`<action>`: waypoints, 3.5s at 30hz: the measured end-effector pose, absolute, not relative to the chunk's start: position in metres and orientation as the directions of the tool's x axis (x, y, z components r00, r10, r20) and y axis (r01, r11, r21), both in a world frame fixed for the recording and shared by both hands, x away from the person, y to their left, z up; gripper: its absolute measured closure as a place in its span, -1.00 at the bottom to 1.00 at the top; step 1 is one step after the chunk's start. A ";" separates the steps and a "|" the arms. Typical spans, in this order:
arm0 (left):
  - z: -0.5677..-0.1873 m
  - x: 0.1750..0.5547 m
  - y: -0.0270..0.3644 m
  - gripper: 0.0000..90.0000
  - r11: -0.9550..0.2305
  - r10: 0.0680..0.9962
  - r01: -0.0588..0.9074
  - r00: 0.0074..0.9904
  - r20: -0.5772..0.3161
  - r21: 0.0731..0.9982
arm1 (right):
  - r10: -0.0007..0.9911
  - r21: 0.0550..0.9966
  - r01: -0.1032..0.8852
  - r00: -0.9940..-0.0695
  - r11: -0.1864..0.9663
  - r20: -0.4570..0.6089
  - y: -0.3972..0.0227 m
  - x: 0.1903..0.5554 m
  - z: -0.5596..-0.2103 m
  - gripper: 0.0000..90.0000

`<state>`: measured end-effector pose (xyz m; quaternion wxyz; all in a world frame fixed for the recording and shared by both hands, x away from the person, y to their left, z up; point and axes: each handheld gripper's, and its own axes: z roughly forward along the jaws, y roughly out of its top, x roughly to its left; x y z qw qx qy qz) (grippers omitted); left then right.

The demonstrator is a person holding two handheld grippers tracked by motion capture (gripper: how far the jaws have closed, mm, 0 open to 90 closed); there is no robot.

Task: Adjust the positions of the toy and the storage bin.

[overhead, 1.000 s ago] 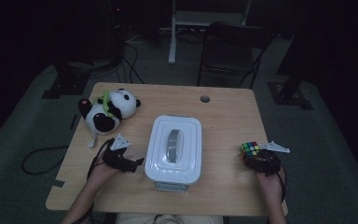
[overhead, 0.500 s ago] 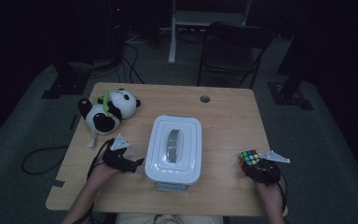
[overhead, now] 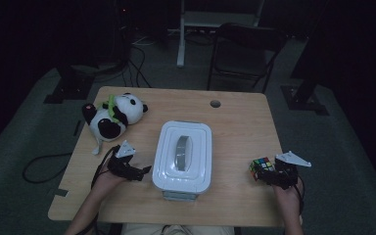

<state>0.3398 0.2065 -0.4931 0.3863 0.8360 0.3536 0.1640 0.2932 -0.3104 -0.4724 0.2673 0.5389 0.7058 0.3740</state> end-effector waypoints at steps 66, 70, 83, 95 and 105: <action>-0.409 0.360 0.244 -0.97 -0.384 0.774 0.399 0.631 0.054 0.833 | 0.644 0.723 0.445 -0.765 0.528 0.001 -0.220 0.317 -0.526 -0.70; -0.399 0.372 0.254 -0.97 -0.363 0.779 0.381 0.625 0.053 0.850 | 0.646 0.723 0.447 -0.763 0.527 0.001 -0.220 0.317 -0.526 -0.71; -0.398 0.417 0.282 -0.97 -0.310 0.821 0.396 0.570 0.034 0.864 | 0.647 0.723 0.448 -0.762 0.526 0.002 -0.220 0.317 -0.527 -0.71; -0.411 0.476 0.313 -0.86 -0.259 0.864 0.460 0.504 -0.010 0.850 | 0.648 0.723 0.449 -0.762 0.525 0.002 -0.220 0.317 -0.527 -0.71; -0.434 0.510 0.326 -0.63 -0.192 0.896 0.588 0.432 -0.105 0.785 | 0.647 0.723 0.449 -0.762 0.526 0.002 -0.220 0.317 -0.526 -0.71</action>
